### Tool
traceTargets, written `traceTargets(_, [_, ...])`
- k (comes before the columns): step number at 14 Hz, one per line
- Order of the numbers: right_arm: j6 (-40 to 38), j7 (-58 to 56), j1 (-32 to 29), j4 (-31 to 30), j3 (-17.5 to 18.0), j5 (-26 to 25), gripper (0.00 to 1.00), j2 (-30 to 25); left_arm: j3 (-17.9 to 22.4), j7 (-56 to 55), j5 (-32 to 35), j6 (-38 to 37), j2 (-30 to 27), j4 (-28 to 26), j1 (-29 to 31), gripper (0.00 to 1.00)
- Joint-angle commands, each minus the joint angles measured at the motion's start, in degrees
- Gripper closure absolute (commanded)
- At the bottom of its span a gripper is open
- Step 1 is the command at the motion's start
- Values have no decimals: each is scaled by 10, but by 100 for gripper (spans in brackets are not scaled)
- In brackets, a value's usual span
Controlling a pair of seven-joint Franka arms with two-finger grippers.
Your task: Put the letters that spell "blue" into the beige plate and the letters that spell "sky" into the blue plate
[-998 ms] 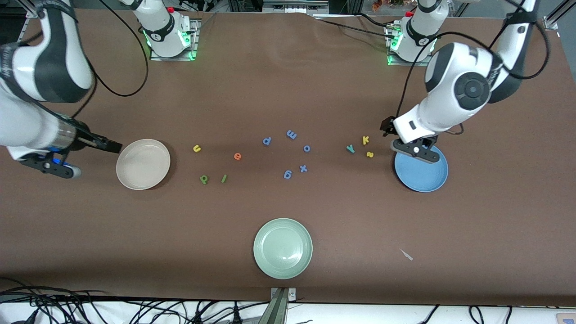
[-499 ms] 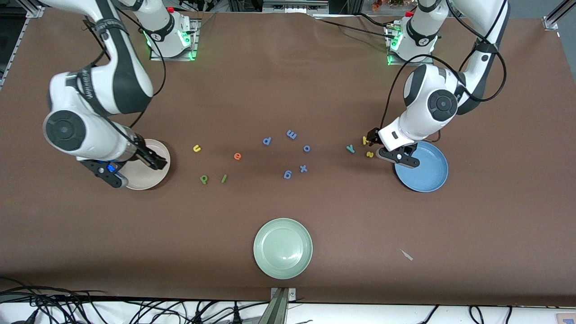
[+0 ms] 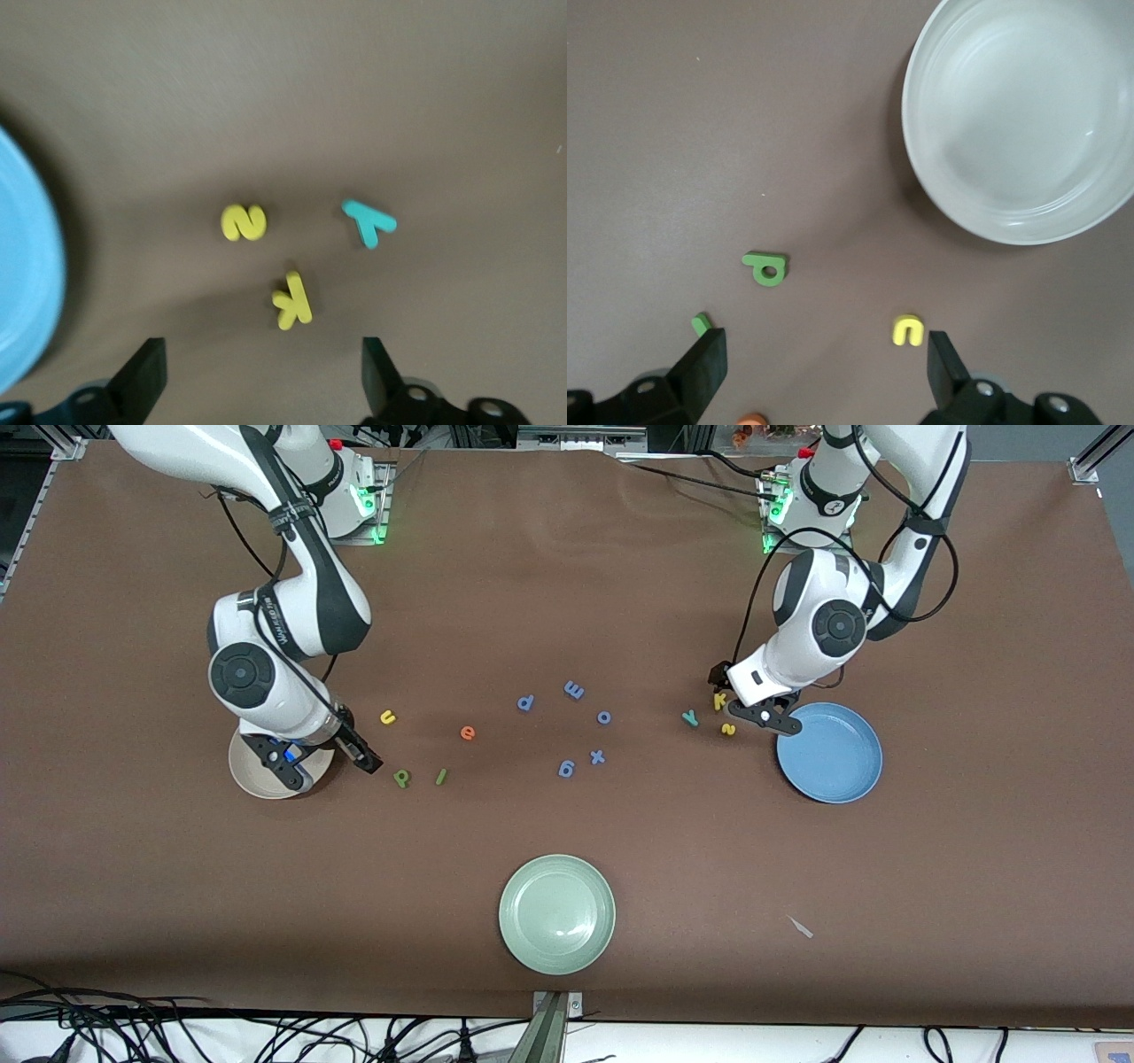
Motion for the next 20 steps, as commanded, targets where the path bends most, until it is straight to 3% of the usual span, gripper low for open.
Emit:
traceTargets(1, [95,16,0,-86,3,11,0,-22,5,1,-18,54,33,-6,-24,6])
traceTargets(4, [169,27,0,-139,4,11,0,-25,5,1,-18,75,52,-6,-32,8])
traceTargets(7, [187,38,0,-147,5,37,0,-14,5,1,-18,75,58,-6,-34,18])
traceTargets(10, [186,38,-1,-151,5,59,1,-1,5,1,-18,75,60,-7,-37,43])
traceTargets(13, [190,38,0,-163,5,68,1,3,5,2,-18,75,60,-7,-40,54])
traceTargets(15, [200,38,0,-172,5,68,1,8,5,2,-18,74,58,-7,-40,77])
traceTargets(17, [220,38,0,-186,13,69,1,10,5,2,-18,70,50,-7,-40,93])
traceTargets(20, [229,38,0,-199,13,69,1,10,6,2,-18,64,32,-7,-37,99])
